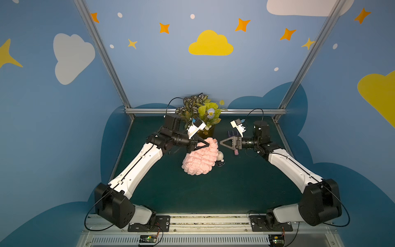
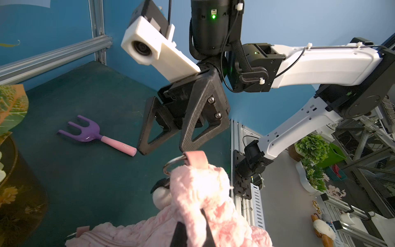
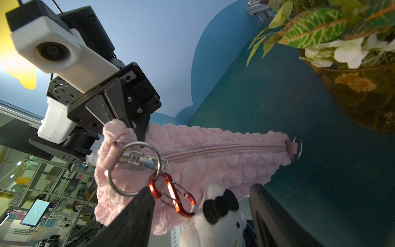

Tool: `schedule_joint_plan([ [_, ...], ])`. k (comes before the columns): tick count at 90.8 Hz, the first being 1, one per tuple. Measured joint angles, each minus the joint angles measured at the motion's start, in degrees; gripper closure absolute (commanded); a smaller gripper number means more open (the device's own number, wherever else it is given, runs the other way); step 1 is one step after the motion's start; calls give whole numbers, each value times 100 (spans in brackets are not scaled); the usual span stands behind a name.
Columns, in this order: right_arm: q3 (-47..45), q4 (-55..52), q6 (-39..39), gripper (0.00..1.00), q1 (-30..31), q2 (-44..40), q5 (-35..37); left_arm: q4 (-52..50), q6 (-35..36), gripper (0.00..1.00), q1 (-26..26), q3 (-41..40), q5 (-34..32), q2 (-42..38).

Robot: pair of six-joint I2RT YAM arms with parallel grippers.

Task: Remove the decoration from the bag
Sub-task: Adjust the decoration item in the bag.

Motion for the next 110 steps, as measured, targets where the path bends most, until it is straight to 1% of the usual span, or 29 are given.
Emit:
schedule_joint_plan([
  [24,50,-188,-162,29,304,116,-94,-17,20,98,15,68,70,0],
  [48,-35,-192,-223,34,365,136,-107,-48,24,98,26,142,74,0],
  [70,-24,-190,-269,34,461,302,-122,-52,2,98,26,177,120,0],
  [76,20,-254,-334,36,522,365,-129,-59,-4,98,26,201,142,0],
  [81,90,-323,-431,41,577,422,-131,-61,-15,98,26,210,160,0],
  [87,168,-420,-535,51,636,472,-136,-63,-17,98,26,214,157,0],
  [92,214,-487,-579,64,662,503,-149,-63,-17,98,26,214,153,0],
  [101,254,-570,-678,81,675,522,-162,-66,-15,98,37,214,98,0],
  [108,260,-649,-741,88,673,522,-153,-66,-11,98,55,212,59,0],
  [110,260,-667,-769,89,673,522,-153,-66,-11,98,59,205,46,0],
])
